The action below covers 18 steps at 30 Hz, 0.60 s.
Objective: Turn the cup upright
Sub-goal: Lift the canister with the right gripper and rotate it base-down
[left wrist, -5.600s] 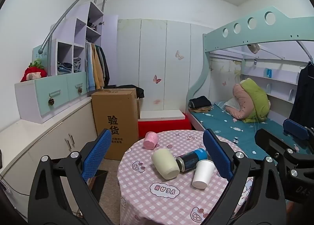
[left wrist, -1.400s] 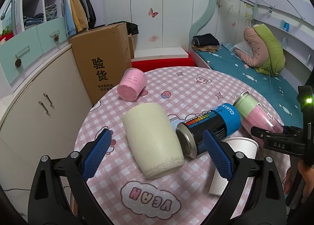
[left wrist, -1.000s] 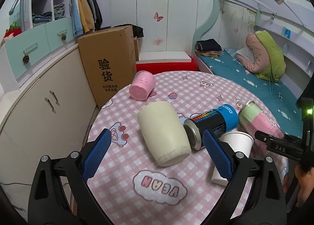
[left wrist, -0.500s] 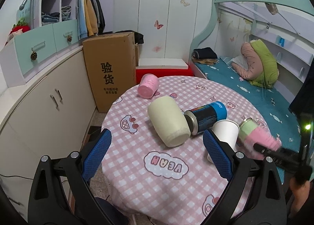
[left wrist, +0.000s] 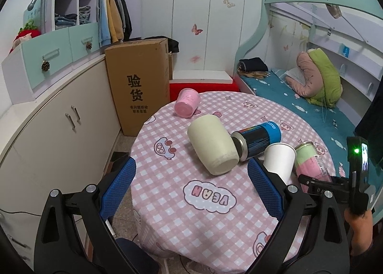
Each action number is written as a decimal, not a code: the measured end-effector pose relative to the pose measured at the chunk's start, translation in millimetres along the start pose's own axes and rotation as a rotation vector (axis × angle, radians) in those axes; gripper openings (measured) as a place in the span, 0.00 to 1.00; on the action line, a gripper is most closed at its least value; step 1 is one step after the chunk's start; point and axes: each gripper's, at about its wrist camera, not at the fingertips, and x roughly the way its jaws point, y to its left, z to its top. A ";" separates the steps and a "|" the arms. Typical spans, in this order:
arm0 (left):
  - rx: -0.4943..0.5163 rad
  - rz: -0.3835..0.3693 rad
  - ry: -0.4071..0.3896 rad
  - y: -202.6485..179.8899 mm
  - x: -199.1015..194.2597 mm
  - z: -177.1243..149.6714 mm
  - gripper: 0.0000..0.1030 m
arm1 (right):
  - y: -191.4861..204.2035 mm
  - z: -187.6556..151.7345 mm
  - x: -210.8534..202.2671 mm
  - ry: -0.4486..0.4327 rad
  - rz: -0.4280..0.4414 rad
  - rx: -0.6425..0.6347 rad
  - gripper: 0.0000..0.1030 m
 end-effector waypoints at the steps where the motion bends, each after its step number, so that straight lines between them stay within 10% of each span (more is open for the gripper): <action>1: -0.001 0.002 0.005 0.1 1.9 0.2 0.92 | -1.1 2.3 4.0 0.006 0.002 0.002 0.69; 11: -0.012 -0.012 -0.009 7.5 -2.1 -1.1 0.92 | 7.9 -7.1 -50.7 -0.138 -0.029 0.033 0.65; 18: -0.042 -0.005 -0.030 25.9 -20.9 -7.4 0.92 | 92.9 -25.1 -81.0 -0.167 0.147 -0.077 0.65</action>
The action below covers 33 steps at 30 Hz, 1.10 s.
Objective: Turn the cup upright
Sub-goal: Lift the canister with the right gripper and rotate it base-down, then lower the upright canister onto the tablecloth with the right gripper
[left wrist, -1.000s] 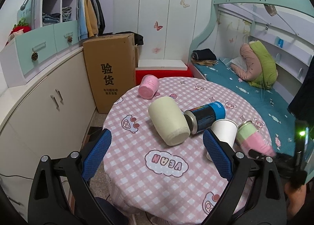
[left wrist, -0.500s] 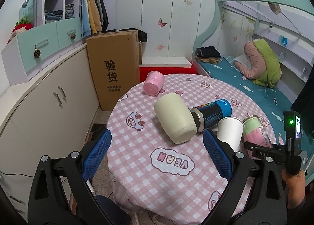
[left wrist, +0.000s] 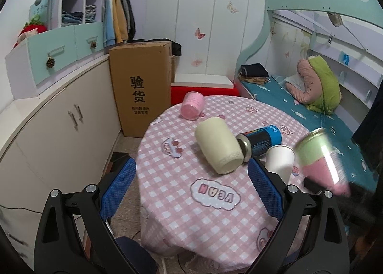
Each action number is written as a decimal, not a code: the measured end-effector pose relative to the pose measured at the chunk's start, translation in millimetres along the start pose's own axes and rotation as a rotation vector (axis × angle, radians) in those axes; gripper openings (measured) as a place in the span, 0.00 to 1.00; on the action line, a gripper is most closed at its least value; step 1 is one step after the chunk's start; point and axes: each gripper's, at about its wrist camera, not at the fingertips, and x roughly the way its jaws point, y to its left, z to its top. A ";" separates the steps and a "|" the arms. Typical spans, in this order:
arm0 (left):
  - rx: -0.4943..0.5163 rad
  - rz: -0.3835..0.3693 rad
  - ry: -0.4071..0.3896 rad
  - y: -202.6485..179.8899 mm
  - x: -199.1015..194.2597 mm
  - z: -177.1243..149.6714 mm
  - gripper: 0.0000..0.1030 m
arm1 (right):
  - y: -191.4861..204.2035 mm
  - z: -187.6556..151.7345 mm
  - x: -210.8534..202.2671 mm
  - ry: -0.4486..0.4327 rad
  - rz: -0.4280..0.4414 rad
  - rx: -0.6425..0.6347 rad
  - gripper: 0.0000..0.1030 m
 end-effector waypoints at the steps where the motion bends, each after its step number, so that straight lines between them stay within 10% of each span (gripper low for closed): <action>1: -0.005 0.005 -0.001 3.5 -2.2 -0.2 0.92 | 8.4 -2.6 6.1 0.013 0.017 -0.004 0.65; 17: -0.028 0.030 0.035 20.8 0.0 -12.2 0.92 | 54.8 -30.2 81.2 0.158 0.043 0.013 0.66; 33: -0.038 -0.032 0.118 -18.0 9.6 -21.0 0.92 | 34.7 -23.8 -12.3 -0.045 -0.083 -0.081 0.83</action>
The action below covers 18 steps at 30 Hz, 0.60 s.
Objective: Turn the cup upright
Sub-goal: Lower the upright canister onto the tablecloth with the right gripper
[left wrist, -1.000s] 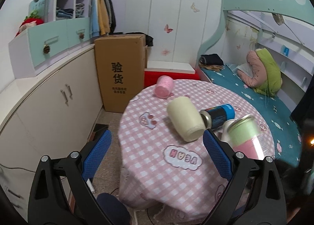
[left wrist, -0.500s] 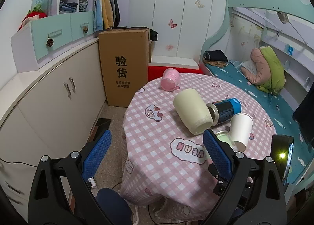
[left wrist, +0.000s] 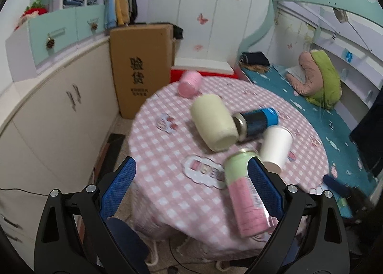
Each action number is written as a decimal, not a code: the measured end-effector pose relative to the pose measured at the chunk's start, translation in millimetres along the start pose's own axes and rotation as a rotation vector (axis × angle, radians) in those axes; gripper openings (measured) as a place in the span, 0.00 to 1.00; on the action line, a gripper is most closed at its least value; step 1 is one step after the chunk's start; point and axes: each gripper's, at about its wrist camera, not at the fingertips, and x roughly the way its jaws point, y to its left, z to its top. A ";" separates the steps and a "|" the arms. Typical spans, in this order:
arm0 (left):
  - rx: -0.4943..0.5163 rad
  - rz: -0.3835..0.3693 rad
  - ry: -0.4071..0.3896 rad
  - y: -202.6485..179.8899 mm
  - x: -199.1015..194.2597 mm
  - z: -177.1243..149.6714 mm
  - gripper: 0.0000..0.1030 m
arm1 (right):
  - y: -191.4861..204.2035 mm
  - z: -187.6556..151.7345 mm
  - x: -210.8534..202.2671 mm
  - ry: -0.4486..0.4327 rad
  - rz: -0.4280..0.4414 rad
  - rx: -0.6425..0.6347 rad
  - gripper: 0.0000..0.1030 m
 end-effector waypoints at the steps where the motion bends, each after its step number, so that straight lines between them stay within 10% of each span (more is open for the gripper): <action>1: -0.002 -0.013 0.018 -5.8 5.5 -1.4 0.92 | -6.4 1.1 -4.5 -0.013 -0.013 0.000 0.84; 18: -0.025 -0.043 0.244 -60.6 89.4 -13.8 0.92 | -78.2 10.4 12.8 -0.003 -0.017 0.067 0.85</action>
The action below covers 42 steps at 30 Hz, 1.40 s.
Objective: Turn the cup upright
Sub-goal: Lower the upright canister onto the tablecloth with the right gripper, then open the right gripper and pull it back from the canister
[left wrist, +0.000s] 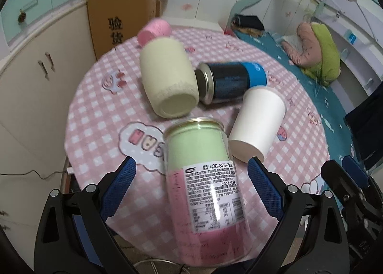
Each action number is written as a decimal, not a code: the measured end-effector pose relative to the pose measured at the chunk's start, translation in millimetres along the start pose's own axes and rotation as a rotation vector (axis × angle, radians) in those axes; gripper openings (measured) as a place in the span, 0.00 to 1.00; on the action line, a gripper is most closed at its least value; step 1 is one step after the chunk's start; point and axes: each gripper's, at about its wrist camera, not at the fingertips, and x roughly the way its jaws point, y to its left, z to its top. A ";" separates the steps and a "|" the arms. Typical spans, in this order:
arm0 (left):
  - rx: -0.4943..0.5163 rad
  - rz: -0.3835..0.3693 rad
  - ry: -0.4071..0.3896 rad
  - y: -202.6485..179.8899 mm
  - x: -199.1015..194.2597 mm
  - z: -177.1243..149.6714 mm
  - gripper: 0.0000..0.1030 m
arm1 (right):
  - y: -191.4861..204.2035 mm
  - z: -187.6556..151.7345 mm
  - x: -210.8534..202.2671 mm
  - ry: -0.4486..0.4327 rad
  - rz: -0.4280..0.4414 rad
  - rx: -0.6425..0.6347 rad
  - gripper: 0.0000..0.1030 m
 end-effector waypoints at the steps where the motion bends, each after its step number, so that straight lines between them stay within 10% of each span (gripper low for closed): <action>1: -0.001 0.005 0.010 -0.7 4.1 0.0 0.92 | -2.1 0.9 4.0 0.006 0.002 0.000 0.85; 22: 0.049 -0.024 0.072 -5.9 28.1 1.0 0.73 | -4.9 5.2 29.4 0.052 0.045 0.016 0.85; 42: 0.129 -0.029 -0.213 -10.8 -44.0 6.4 0.70 | 10.7 16.8 -15.1 -0.077 0.040 0.016 0.91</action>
